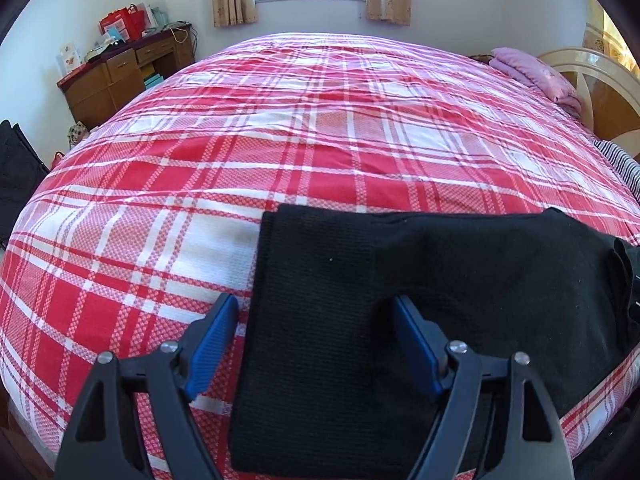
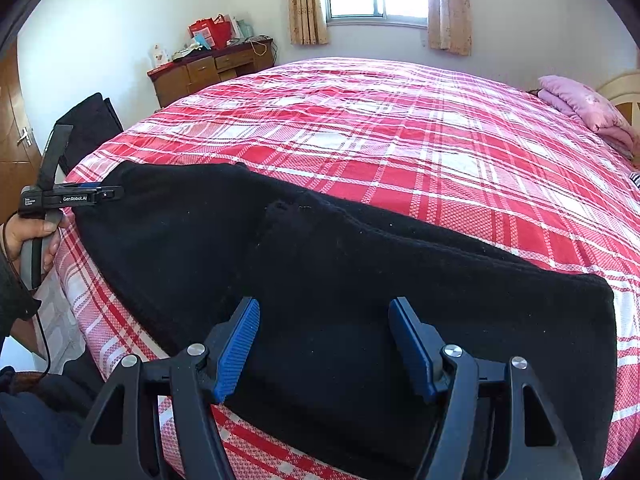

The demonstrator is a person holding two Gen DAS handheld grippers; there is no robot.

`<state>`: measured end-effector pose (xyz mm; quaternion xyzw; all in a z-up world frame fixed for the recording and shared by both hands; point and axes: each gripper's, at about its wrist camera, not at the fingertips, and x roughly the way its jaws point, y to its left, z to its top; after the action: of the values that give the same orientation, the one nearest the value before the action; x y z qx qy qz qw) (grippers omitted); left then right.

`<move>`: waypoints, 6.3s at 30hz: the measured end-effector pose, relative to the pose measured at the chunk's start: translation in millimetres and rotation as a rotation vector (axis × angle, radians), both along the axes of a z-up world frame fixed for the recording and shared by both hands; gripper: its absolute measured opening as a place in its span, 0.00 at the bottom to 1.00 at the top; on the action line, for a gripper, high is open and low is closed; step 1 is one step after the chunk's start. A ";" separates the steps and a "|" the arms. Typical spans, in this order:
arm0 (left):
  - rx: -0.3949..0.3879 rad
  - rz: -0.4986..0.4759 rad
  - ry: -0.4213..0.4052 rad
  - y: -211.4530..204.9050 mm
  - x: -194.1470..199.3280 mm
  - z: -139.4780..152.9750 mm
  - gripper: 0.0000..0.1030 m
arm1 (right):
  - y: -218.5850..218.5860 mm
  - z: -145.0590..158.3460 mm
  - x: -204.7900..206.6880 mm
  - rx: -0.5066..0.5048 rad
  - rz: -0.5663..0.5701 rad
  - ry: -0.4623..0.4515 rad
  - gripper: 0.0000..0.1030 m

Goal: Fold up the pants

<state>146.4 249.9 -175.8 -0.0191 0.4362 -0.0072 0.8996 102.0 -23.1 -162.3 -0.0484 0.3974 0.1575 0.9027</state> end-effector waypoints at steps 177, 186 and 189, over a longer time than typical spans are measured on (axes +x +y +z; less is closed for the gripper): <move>-0.247 -0.442 -0.045 -173.5 13.8 1.2 0.99 | -217.7 16.3 -18.8 0.328 -0.375 0.167 0.58; -0.400 -0.460 -0.009 -156.4 15.9 3.2 0.59 | -221.5 13.9 -20.5 0.419 -0.316 0.155 0.33; -0.534 -0.433 0.022 -138.2 24.2 -3.0 0.49 | -225.6 13.3 -21.2 0.456 -0.315 0.159 0.29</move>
<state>170.6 111.7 -178.8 -0.1610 0.4227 -0.3117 0.8356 80.8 -248.6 -149.0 0.2305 0.4237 0.1041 0.8698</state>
